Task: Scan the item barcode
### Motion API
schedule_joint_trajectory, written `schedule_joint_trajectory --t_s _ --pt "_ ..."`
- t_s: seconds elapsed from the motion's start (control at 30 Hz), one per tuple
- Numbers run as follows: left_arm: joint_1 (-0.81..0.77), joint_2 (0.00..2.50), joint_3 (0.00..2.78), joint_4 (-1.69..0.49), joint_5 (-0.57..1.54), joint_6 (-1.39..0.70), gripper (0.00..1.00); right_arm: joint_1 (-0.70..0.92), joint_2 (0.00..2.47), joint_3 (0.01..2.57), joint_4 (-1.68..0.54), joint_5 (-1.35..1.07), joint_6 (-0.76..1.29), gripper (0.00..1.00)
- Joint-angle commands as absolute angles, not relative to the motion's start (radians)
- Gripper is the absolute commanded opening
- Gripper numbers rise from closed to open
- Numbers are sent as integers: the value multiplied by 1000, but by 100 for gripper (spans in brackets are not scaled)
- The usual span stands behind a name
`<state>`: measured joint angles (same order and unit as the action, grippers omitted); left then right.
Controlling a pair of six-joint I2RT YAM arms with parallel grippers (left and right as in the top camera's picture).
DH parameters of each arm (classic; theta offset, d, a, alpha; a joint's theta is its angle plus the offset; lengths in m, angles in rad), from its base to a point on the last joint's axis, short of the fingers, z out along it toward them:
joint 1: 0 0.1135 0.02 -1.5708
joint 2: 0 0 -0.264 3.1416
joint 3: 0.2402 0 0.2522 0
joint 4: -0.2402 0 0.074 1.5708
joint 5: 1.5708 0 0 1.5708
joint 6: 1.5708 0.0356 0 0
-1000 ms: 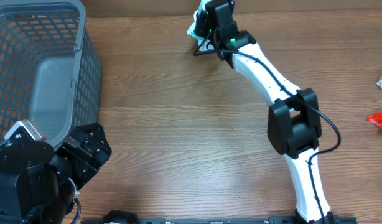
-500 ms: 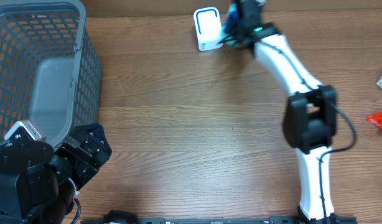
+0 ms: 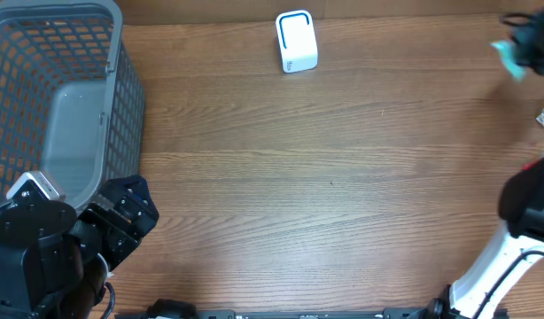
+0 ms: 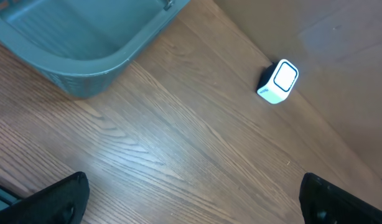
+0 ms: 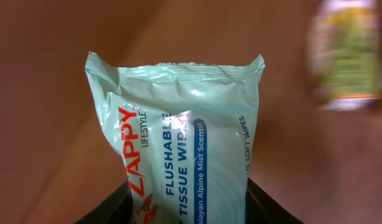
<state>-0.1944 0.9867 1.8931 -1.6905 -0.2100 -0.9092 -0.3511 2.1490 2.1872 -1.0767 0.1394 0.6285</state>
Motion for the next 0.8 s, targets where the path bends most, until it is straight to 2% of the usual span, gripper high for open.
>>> schedule_joint_trajectory --t_s 0.0,0.13,0.2,0.3,0.57,0.77 --pt "-186 988 1898 -1689 -210 -894 100 -436 2157 2153 -1077 145 627 49" --pt "-186 988 1898 -1689 -210 -894 100 -539 2157 2118 -1075 138 627 58" --pt "-186 988 1898 -1689 -210 -894 100 -577 2157 2108 -1074 133 626 70" --pt "-186 988 1898 -1689 -210 -894 100 -612 2157 2102 -1069 98 588 100" --pt "-186 988 1898 -1689 -210 -894 100 -642 2114 2109 -1136 -3 575 100" --pt "-186 988 1898 -1689 -210 -894 100 -633 1952 2109 -1177 -3 575 100"
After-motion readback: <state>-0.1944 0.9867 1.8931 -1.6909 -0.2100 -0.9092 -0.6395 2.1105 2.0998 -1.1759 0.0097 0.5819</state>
